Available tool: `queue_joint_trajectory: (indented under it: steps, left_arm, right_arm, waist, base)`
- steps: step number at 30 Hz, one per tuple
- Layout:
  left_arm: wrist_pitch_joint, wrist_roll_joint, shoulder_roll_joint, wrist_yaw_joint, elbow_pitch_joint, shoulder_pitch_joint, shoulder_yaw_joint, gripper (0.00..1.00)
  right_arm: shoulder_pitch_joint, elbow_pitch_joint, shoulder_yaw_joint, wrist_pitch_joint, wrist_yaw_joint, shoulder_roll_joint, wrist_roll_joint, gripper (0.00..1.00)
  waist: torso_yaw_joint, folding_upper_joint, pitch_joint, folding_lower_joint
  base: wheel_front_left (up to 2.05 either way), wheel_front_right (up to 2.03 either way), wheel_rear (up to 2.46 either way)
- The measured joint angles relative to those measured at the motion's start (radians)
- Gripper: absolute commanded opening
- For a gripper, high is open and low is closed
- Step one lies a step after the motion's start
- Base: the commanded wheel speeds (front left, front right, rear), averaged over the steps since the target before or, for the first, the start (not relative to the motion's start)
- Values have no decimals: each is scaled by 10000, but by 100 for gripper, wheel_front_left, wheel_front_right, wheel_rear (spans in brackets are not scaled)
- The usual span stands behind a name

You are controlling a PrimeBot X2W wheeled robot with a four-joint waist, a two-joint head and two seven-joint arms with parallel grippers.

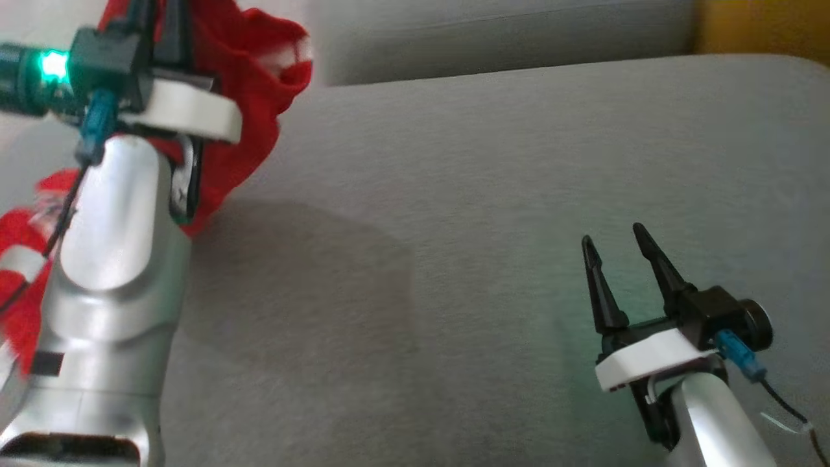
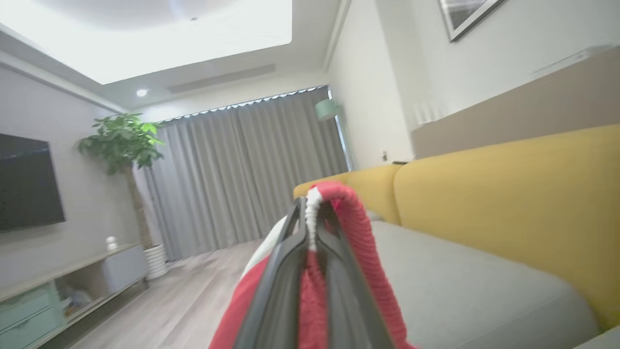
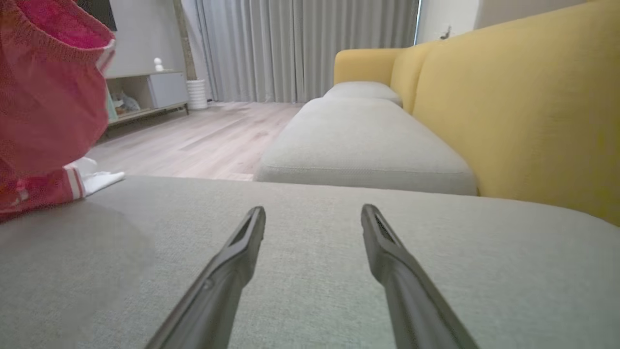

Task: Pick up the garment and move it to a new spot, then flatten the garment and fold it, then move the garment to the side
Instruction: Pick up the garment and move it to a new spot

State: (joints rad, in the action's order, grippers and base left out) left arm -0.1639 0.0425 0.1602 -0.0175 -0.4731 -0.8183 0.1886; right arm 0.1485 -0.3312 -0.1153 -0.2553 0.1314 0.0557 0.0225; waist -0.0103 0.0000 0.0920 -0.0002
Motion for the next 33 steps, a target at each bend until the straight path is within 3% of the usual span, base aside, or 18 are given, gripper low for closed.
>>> queue_joint_trajectory:
  steps: [10, 16, 22, 30, 31, 32, 33]
  left_arm:
    - [759, 564, -790, 428, 1189, -471, 516, 0]
    - [725, 566, -871, 487, 988, -682, 826, 0]
    - [-176, 704, -918, 702, -497, -89, 1166, 0]
    - [-853, 961, -989, 226, -2594, 1967, 1141, 0]
    - [-853, 1120, -1030, 161, -2573, 2197, 1072, 4]
    - [-853, 1120, -1030, 161, -2573, 2197, 1072, 74]
    - [-853, 1204, -1055, 69, -2376, 2440, 995, 100]
  right_arm:
    - [27, 186, -107, -2, 0, -17, 642, 100]
    - [30, 290, -142, -2, 0, -17, 959, 100]
    - [67, 347, -134, -2, 0, -19, 1218, 100]
    - [126, 349, -104, -2, 0, -31, 1256, 100]
    - [164, 336, -104, -2, 0, -35, 1254, 100]
    - [164, 336, -104, -2, 0, -35, 1254, 100]
    - [208, 322, -94, -2, 0, -40, 1241, 100]
  waist:
    - [-2718, 0, -302, 1]
    - [-3864, 0, -107, 1]
    - [-4157, 0, 455, 3]
    - [-3683, 0, 912, 4]
    - [-3587, 0, 938, 4]
    - [-3587, 0, 938, 4]
    - [-3492, 0, 955, 4]
  base:
    - [0, 0, 0]
    - [0, 0, 0]
    - [0, 0, 0]
    - [0, 0, 0]
    - [0, 0, 0]
    - [0, 0, 0]
    - [0, 0, 0]
